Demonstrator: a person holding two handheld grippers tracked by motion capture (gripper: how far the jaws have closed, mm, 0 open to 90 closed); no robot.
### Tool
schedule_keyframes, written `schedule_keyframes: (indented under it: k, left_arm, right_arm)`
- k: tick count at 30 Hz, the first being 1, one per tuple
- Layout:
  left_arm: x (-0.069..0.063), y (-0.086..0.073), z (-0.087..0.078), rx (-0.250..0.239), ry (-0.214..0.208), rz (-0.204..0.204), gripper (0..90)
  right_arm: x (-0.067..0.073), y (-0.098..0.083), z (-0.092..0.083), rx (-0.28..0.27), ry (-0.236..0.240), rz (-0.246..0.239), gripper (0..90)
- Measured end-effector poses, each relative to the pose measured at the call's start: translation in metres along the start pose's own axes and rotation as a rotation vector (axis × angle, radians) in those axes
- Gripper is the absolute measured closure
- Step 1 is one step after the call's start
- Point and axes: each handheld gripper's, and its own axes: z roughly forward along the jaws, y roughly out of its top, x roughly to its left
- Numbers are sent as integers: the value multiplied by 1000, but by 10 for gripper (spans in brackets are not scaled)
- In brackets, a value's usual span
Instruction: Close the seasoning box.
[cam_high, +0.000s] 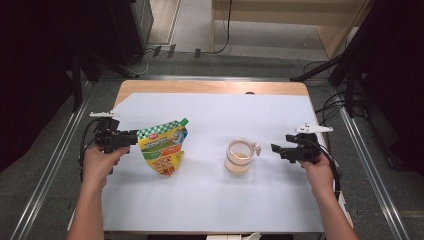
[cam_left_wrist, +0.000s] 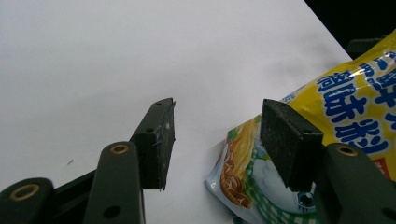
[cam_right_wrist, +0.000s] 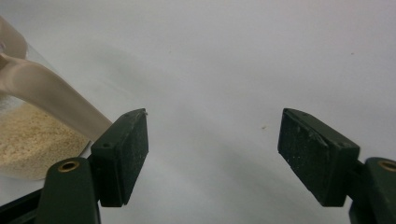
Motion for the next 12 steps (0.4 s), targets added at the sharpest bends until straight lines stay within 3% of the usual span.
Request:
schedule_keyframes:
  k: [4, 6, 10, 12]
  left_arm:
    - [1, -2, 0, -22, 15, 49, 394]
    - [3, -3, 0, -17, 15, 52, 390]
    - [4, -3, 2, -25, 47, 16, 356]
    - [6, -2, 4, -39, 43, -6, 356]
  right_arm:
    - [-1, 0, 0, 1, -7, 6, 253]
    - [0, -1, 1, 3, -8, 5, 253]
    - [1, -1, 2, 8, -10, -1, 253]
    - [2, -2, 3, 11, -9, -4, 253]
